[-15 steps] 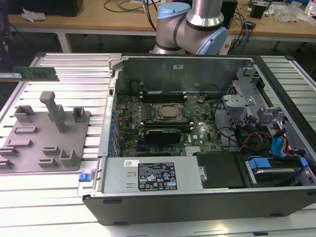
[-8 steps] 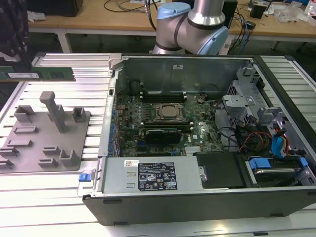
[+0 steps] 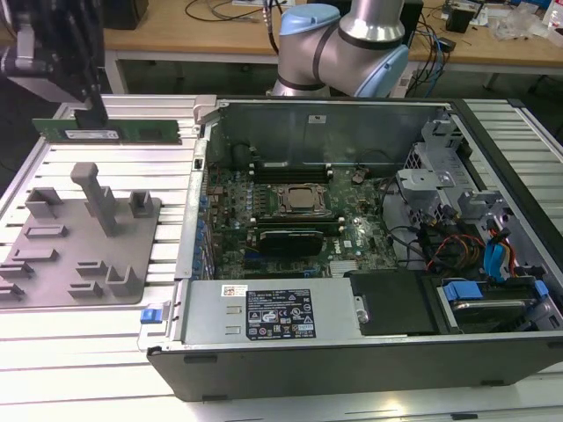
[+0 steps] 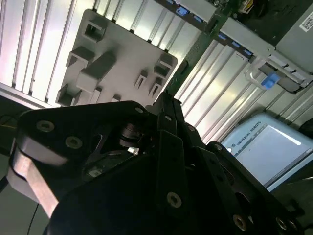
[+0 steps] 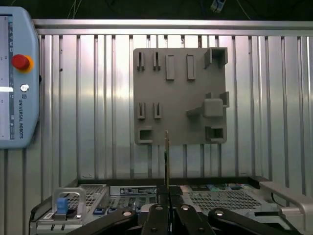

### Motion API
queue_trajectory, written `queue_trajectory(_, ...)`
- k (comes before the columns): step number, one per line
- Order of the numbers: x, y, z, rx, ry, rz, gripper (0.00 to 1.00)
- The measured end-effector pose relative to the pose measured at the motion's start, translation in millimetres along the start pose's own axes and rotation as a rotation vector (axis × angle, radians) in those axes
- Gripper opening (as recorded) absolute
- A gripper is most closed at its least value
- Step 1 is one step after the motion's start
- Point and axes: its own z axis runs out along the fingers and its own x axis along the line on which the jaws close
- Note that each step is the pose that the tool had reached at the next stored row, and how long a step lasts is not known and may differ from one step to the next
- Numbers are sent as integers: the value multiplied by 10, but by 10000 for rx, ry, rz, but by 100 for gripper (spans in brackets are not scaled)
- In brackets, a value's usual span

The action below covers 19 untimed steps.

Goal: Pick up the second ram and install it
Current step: 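Pick up the second ram and move it above second insertion slot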

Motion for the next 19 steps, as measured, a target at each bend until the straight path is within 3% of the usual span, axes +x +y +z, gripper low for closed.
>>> queue_trajectory(1, 0, -36, -1, 1, -1, 0, 9)
queue_trajectory(6, -4, -412, -16, 0, -2, 2, 9)
queue_trajectory(8, -5, -499, -20, -1, -1, 1, 9)
queue_trajectory(14, -10, -895, -38, -1, -1, 1, 9)
queue_trajectory(19, -15, -1388, -43, -4, -1, 3, 9)
